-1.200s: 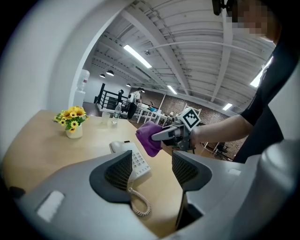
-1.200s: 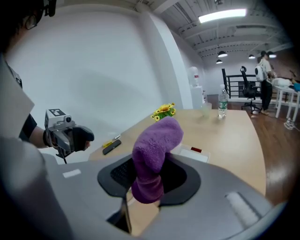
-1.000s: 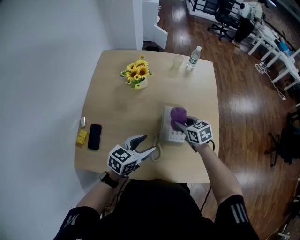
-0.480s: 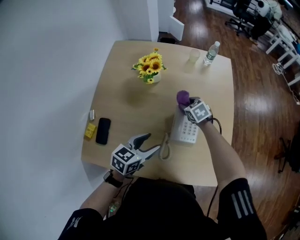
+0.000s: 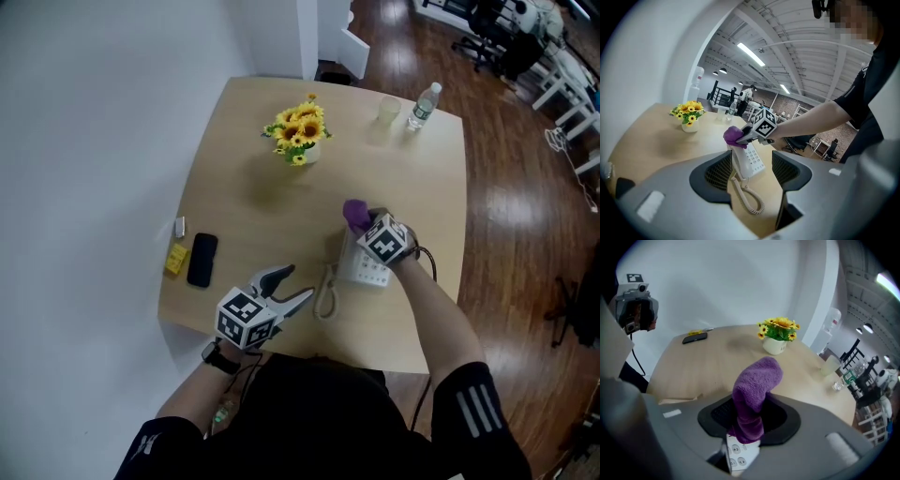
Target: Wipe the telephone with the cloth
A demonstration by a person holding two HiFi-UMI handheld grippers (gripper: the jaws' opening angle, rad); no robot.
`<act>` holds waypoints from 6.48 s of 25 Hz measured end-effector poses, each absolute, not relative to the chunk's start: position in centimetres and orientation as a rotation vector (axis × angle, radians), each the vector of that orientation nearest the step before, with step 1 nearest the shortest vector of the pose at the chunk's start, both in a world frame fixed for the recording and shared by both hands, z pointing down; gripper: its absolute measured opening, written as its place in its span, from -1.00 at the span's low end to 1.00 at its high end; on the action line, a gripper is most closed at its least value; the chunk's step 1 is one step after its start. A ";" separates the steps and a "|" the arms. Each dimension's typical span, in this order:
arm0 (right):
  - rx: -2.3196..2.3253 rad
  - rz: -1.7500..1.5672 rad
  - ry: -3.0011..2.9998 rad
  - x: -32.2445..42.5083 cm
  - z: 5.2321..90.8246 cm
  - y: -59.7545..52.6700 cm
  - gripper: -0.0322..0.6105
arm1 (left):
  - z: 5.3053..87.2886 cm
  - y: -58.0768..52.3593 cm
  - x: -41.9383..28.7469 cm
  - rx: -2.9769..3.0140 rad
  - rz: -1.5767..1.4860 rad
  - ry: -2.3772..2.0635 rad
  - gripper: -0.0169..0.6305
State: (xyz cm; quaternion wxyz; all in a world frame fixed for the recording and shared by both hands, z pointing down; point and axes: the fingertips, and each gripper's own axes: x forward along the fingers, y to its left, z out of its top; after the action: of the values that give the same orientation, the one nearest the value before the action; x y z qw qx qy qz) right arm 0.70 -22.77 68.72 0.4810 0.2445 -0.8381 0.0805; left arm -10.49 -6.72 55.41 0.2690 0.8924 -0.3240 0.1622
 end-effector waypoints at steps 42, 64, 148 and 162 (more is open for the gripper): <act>0.867 0.213 -2.295 7.9 60.4 -2.0 -0.48 | 59.6 -13.5 -2.3 2.309 0.508 -0.965 -0.09; 1.253 0.414 -2.300 19.1 55.3 -1.4 -0.48 | 73.0 -19.8 1.9 1.973 0.857 -1.202 -0.12; 0.218 -0.114 -2.412 -4.1 52.5 -1.7 -0.49 | 39.1 -6.8 -10.6 2.269 -0.666 -0.520 -0.30; 0.556 -0.050 -1.910 2.5 68.8 -23.9 -0.49 | 44.5 -5.9 -12.2 2.224 -0.446 -0.676 -0.30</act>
State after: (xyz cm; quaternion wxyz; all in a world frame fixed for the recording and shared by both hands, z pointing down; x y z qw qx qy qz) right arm 2.53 -23.89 68.81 0.5444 0.2345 -0.8051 -0.0212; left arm -12.18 -5.94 44.49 0.3776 0.8701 -0.2643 -0.1745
